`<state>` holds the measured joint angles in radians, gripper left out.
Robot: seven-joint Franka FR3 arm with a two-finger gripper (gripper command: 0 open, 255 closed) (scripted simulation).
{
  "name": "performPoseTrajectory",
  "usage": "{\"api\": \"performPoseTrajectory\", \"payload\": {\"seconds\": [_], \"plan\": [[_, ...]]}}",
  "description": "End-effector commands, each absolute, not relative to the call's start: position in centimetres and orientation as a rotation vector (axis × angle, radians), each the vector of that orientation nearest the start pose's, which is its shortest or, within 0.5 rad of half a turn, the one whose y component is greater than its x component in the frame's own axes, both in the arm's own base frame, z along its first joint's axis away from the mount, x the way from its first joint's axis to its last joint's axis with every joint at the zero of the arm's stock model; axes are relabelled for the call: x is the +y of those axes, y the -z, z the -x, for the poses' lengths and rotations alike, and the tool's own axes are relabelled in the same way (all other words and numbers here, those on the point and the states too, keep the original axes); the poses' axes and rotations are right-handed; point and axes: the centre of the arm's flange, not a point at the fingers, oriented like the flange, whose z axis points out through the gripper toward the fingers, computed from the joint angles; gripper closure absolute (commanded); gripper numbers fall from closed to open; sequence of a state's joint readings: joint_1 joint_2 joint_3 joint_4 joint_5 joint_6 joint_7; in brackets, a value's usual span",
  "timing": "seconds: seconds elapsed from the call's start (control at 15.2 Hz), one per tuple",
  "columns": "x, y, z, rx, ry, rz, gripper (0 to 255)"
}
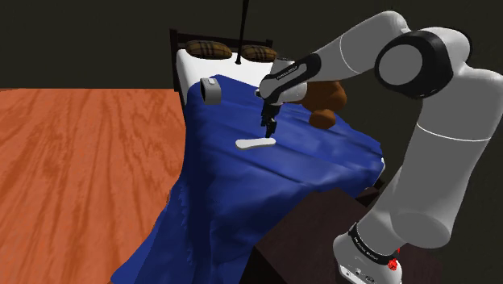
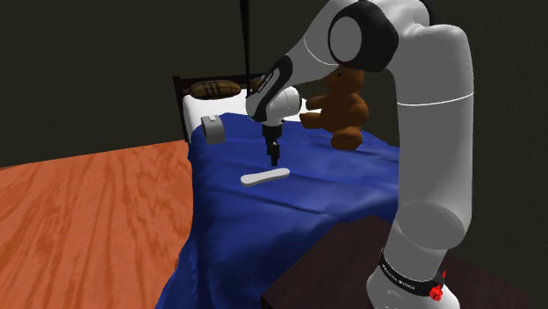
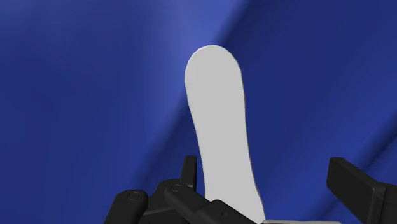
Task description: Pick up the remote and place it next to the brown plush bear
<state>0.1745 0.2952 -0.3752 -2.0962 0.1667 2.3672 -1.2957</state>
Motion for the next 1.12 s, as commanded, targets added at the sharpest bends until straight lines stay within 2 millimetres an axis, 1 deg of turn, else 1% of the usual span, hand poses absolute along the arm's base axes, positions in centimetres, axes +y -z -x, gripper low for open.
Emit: {"api": "performPoseTrajectory", "payload": {"seconds": [0.0, 0.13, 0.2, 0.59, 0.66, 1.06], "plan": [[-10.5, -26.7, -58.3, -1.577, 0.005, 2.700, 0], [-10.0, -24.6, -59.9, -1.657, -0.002, 2.644, 0], [-9.9, -24.3, -60.0, -1.665, -0.002, 2.637, 0], [-9.9, -21.2, -60.0, -1.665, -0.002, 2.637, 0], [-9.9, -20.3, -60.0, -1.665, -0.002, 2.637, 0], [-9.9, -20.3, -60.0, -1.665, -0.002, 2.637, 0]]}}
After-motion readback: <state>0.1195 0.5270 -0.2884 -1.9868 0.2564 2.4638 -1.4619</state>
